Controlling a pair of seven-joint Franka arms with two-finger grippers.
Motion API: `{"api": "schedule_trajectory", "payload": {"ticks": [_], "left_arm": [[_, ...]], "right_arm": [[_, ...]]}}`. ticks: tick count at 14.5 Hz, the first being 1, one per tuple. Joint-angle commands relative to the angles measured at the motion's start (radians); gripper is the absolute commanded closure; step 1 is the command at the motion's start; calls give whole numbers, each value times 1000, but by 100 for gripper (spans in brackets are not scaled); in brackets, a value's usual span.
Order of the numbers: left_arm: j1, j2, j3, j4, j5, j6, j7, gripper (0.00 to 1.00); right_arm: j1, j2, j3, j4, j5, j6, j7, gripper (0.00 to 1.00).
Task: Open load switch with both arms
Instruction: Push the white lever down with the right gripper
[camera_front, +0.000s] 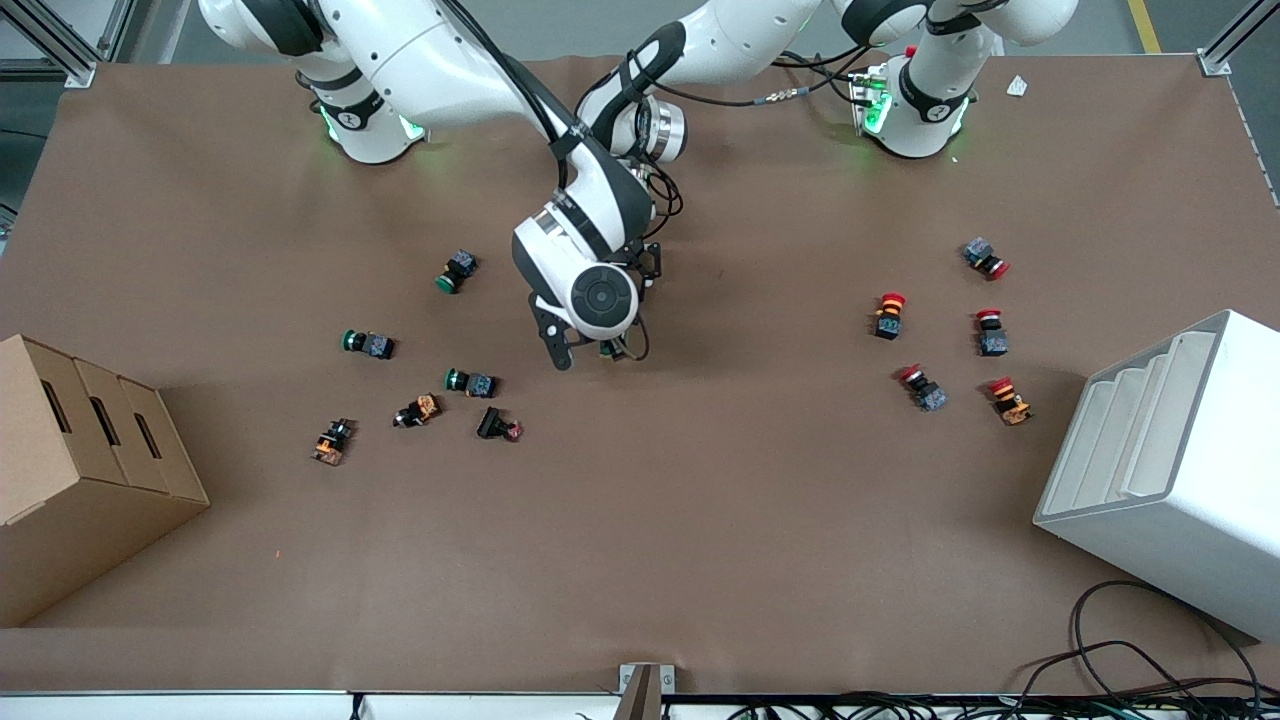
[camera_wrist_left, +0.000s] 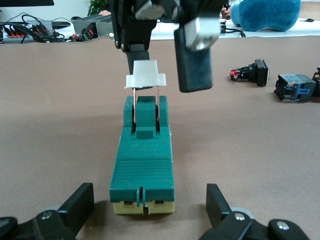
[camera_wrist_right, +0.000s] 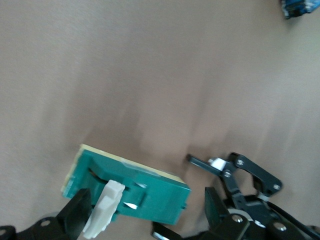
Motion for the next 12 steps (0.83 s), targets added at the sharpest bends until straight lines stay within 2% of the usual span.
{"api": "schedule_trajectory", "payload": {"ticks": [1, 12], "left_arm": [[-2, 16, 11, -19, 12, 4, -27, 1], [1, 15, 10, -17, 13, 4, -27, 1]], "right_arm": [[4, -50, 5, -26, 10, -40, 6, 0], [28, -61, 13, -64, 10, -84, 11, 0]]}}
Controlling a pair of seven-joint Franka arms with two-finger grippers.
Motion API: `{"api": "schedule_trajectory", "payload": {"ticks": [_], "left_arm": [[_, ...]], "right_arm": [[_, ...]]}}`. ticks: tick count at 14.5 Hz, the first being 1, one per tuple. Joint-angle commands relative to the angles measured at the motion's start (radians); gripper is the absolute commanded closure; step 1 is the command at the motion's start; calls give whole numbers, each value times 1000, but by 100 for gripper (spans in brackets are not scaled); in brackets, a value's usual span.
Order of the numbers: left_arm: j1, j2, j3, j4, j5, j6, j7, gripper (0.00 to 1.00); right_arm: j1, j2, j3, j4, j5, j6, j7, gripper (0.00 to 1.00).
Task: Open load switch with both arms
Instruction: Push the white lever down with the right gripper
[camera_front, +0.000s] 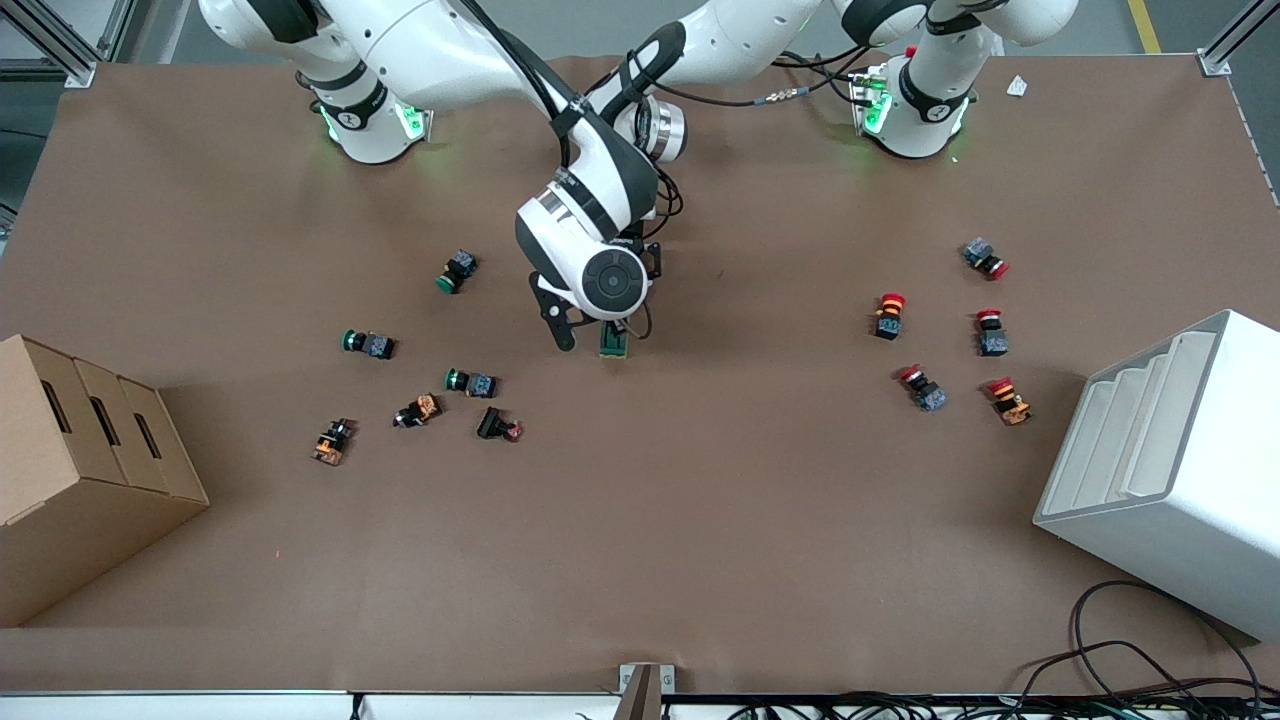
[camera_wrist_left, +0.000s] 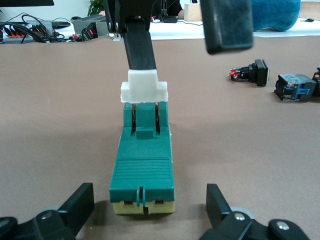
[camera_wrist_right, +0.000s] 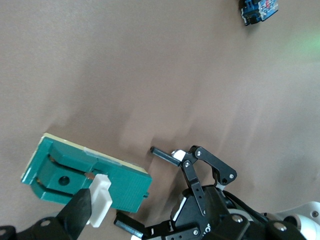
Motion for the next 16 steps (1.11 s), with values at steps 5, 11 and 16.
{"api": "schedule_trajectory", "payload": {"ticks": [5, 11, 16], "left_arm": [[4, 13, 10, -17, 13, 4, -27, 1], [4, 13, 10, -16, 13, 4, -27, 1], [5, 10, 10, -16, 12, 5, -26, 1]], "right_arm": [[35, -26, 0, -90, 10, 20, 11, 0], [49, -26, 0, -138, 7, 74, 11, 0], [3, -92, -9, -122, -7, 31, -104, 0]]}}
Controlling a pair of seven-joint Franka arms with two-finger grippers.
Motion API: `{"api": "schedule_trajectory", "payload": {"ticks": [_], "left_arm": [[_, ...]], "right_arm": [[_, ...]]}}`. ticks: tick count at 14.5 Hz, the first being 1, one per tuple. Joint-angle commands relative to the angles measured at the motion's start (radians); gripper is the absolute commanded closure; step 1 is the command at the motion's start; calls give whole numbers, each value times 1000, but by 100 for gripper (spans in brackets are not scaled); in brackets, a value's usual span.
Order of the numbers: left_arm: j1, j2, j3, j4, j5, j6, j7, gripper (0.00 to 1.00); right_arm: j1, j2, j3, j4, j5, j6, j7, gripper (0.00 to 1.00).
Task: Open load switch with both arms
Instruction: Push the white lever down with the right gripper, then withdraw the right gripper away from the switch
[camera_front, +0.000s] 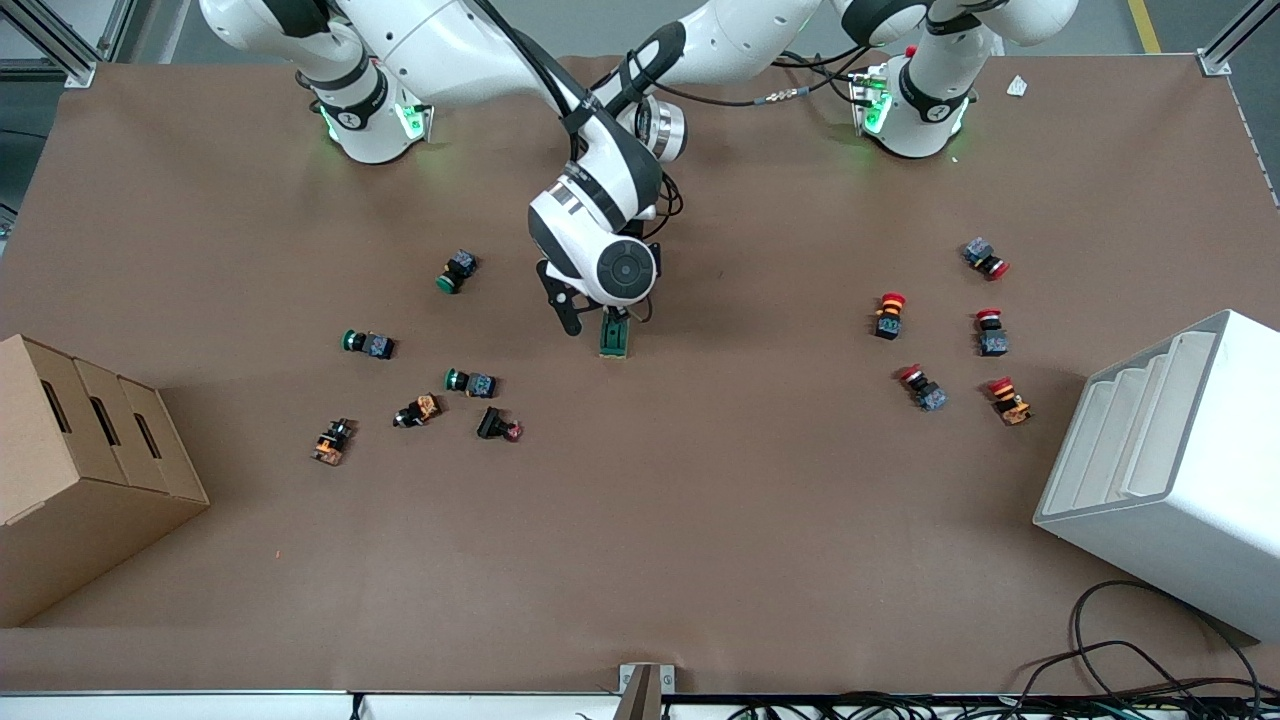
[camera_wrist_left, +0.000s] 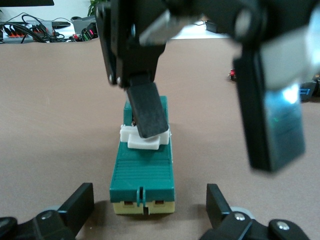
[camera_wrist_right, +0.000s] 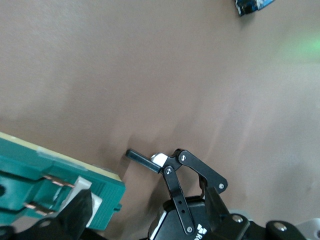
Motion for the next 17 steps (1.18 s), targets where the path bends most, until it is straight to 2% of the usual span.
{"api": "schedule_trajectory", "payload": {"ticks": [1, 3, 10, 15, 17], "left_arm": [[5, 9, 8, -16, 12, 5, -25, 1], [8, -2, 5, -19, 1, 5, -25, 1], [36, -76, -4, -25, -34, 20, -4, 1], [48, -171, -15, 4, -235, 137, 131, 0], [57, -206, -15, 38, -362, 160, 230, 0]], "right_arm": [[-57, -73, -5, -16, -19, -7, -132, 0], [-137, -120, -5, -10, -39, -15, -240, 0], [-413, -287, -5, -33, -60, -116, -837, 0], [-614, -353, -5, -31, -115, -137, -1335, 0], [-686, -375, -5, -31, -120, -139, -1532, 0]]}}
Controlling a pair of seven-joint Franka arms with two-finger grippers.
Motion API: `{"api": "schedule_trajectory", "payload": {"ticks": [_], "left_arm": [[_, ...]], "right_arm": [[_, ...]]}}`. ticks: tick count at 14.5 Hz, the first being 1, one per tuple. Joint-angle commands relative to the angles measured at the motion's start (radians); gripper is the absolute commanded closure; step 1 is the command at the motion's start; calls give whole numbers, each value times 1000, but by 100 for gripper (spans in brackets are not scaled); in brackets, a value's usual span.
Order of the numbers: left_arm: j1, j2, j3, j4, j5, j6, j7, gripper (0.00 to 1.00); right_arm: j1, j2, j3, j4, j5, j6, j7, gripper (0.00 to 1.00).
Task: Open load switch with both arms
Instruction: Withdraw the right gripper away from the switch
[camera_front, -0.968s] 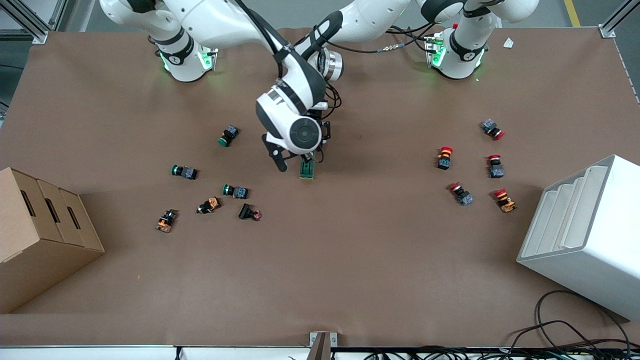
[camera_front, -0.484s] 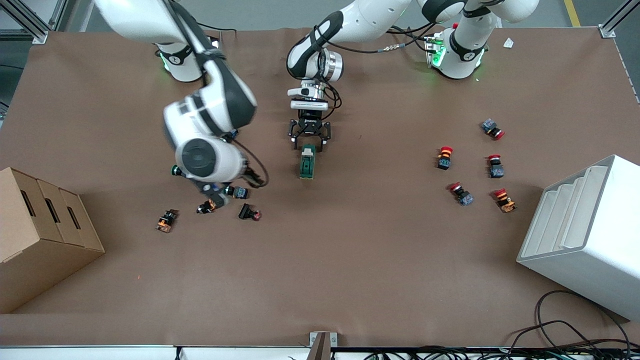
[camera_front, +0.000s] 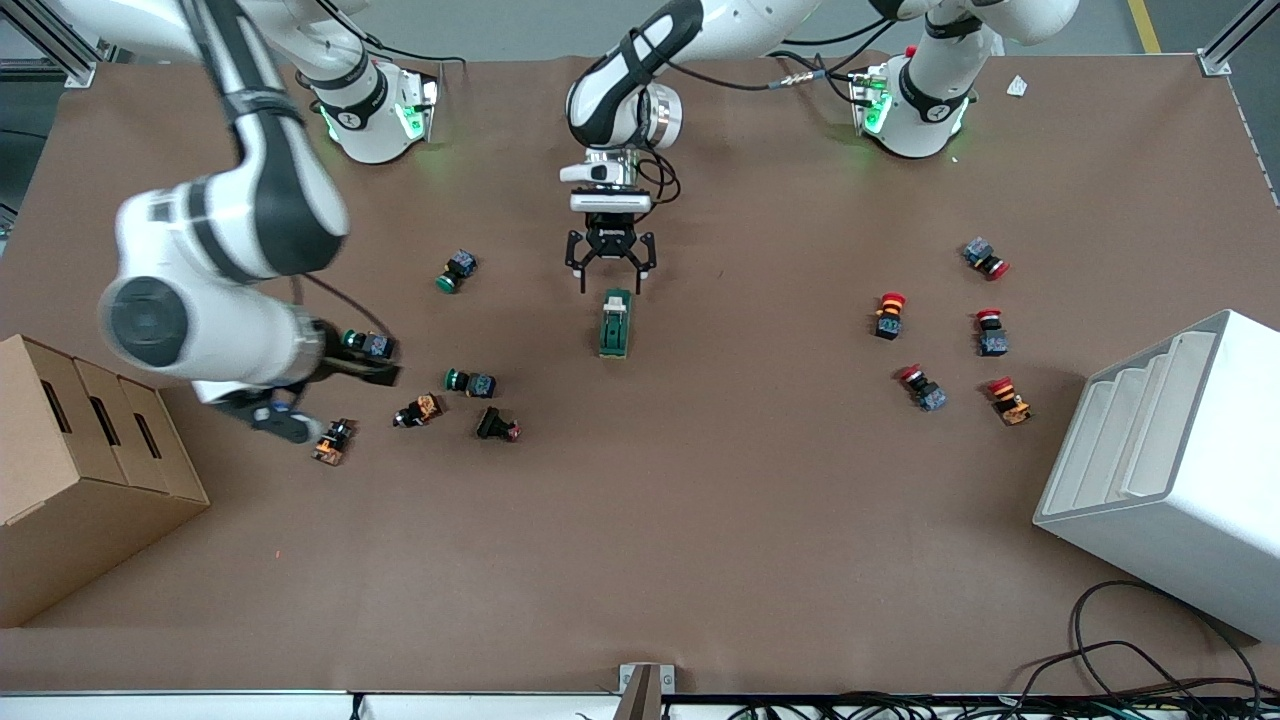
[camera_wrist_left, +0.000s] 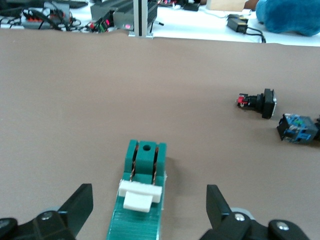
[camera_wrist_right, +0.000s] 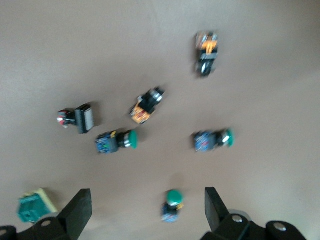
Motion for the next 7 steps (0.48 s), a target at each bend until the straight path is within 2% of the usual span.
{"api": "schedule_trajectory", "payload": {"ticks": [1, 5, 7], "left_arm": [[24, -72, -7, 32, -183, 34, 163, 0], [93, -164, -7, 129, -505, 33, 451, 0], [157, -226, -7, 143, -615, 33, 567, 0]], "right_arm": [[-108, -66, 22, -40, -19, -7, -242, 0], [-255, -114, 21, -40, -32, -31, -514, 0], [-295, -152, 21, -40, -51, -41, -563, 0]]}}
